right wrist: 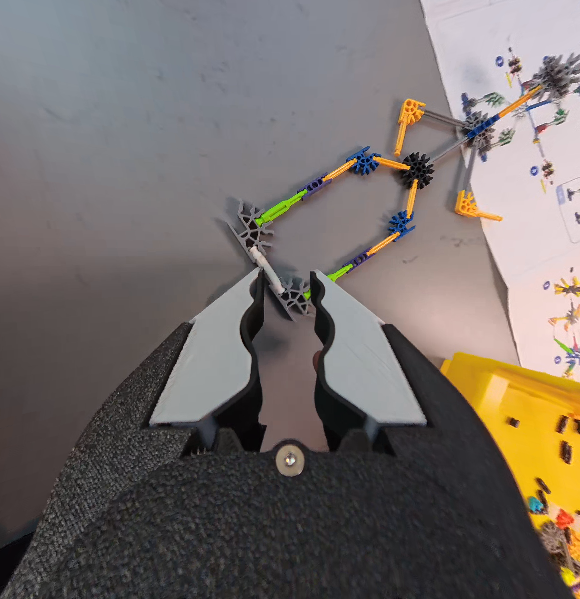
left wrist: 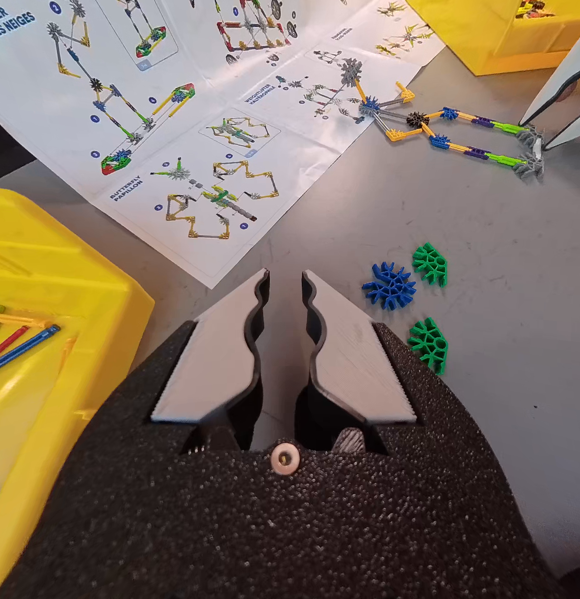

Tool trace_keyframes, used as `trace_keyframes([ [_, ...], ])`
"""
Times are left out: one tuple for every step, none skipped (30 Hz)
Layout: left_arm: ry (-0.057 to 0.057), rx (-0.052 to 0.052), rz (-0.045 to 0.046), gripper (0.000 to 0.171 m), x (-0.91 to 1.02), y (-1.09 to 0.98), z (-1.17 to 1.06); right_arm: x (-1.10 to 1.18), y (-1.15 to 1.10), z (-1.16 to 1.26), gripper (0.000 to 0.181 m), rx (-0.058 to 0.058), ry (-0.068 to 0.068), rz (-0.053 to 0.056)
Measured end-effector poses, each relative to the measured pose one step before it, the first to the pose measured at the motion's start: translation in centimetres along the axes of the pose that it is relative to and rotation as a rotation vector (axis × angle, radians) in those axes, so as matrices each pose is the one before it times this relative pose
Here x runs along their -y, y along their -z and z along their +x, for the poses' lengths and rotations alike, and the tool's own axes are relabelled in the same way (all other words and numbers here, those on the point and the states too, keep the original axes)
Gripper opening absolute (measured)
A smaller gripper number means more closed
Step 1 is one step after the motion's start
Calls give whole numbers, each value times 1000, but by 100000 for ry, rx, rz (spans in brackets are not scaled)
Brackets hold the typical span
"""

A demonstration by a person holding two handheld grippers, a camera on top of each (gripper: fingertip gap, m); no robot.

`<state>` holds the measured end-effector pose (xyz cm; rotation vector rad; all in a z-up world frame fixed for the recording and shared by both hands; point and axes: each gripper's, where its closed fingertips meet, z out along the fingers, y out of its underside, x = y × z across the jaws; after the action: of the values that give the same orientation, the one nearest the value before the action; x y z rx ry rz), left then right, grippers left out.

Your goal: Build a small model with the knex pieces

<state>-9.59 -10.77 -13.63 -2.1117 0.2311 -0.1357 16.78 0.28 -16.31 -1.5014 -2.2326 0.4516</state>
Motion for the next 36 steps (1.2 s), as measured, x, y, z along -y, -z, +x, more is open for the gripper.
trace_keyframes([
  [211,338,-131,20,-91,-5,-150,752,340,244,30,-1713,698,1929],
  [-124,540,-371,20,-126,-44,-130,1242,370,-18,33,323,-69,3702],
  [-284,1123,-418,20,-121,-57,-176,1686,211,-100,34,1005,-442,5014],
  [-247,1748,-287,20,-76,-70,-222,1945,-81,-121,34,951,-49,5633],
  [-165,2453,-10,20,-11,-33,-268,1915,-437,-212,35,1605,561,4912],
  [-466,3101,183,20,33,13,-302,1772,-778,-242,36,2019,836,4058],
  [-1185,3219,362,19,76,49,-287,1696,-1057,-38,38,1331,503,3901],
  [-1533,2861,671,19,137,73,-232,1554,-1297,52,39,1176,-440,3323],
  [-1199,2037,995,19,194,89,-148,1344,-1452,-85,40,1853,-891,2912],
  [-594,1449,1230,19,235,109,-89,1081,-1510,-274,42,2524,-1048,2809],
  [-136,1163,1325,19,234,120,-68,681,-1439,-363,42,2512,-1046,1995],
  [32,404,997,19,209,99,15,475,-1274,-290,42,1322,-761,1721],
  [-135,-169,293,19,111,66,93,370,-994,-475,42,1498,-154,1851],
  [-670,122,-27,19,67,30,35,300,-642,-739,43,2195,3,1762],
  [-1000,308,153,19,63,44,22,205,-334,-778,43,2109,156,1686],
  [-713,91,382,19,86,37,43,131,-83,-632,43,1230,309,1574],
  [-473,188,343,19,54,17,21,51,101,-337,43,-212,90,1526],
  [-875,571,77,19,29,9,-74,-114,279,-113,43,-927,293,1054],
  [-1549,508,-69,19,44,43,-59,-206,399,178,43,-2007,505,787],
  [-1900,-264,98,19,97,64,68,-217,501,404,43,-2532,612,909],
  [-1603,-1096,335,19,127,69,185,-41,553,566,43,-2781,69,1238],
  [-758,-1213,347,19,75,35,203,238,529,606,43,-2411,-592,2060],
  [-53,-933,463,19,56,8,130,387,448,545,43,-1573,-1161,2122],
  [354,-1167,714,19,66,-26,146,329,313,471,43,-1099,-1609,1325],
  [650,-1787,489,19,14,-69,226,172,215,378,43,-781,-1593,525],
  [456,-2174,61,19,-69,-110,299,76,154,212,43,-370,-1152,488],
  [-219,-2201,-322,19,-137,-92,328,-45,82,42,43,166,-557,-12],
  [-945,-1786,-898,19,-193,-48,293,-213,-34,-39,43,272,-161,-1241],
  [-1324,-1328,-1378,19,-214,29,193,-229,-97,-98,44,272,446,-1415],
  [-1227,-574,-1368,20,-171,148,56,-241,-148,-194,45,529,680,-1518],
  [-877,680,-791,20,-67,296,-182,-355,-205,-270,48,1047,624,-2230],
  [-116,274,-32,20,49,454,-180,-444,-225,-301,51,1115,821,-2768],
  [1087,-1865,425,22,123,520,83,-412,-241,-227,54,495,1280,-2536],
  [1853,-3039,205,25,68,498,253,-348,-235,-260,55,538,1362,-2338],
  [1590,-2768,-441,26,-109,420,249,-278,-245,-358,56,1225,1043,-2154],
  [818,-2247,-670,27,-238,299,247,-231,-279,-468,56,1766,746,-1876],
])
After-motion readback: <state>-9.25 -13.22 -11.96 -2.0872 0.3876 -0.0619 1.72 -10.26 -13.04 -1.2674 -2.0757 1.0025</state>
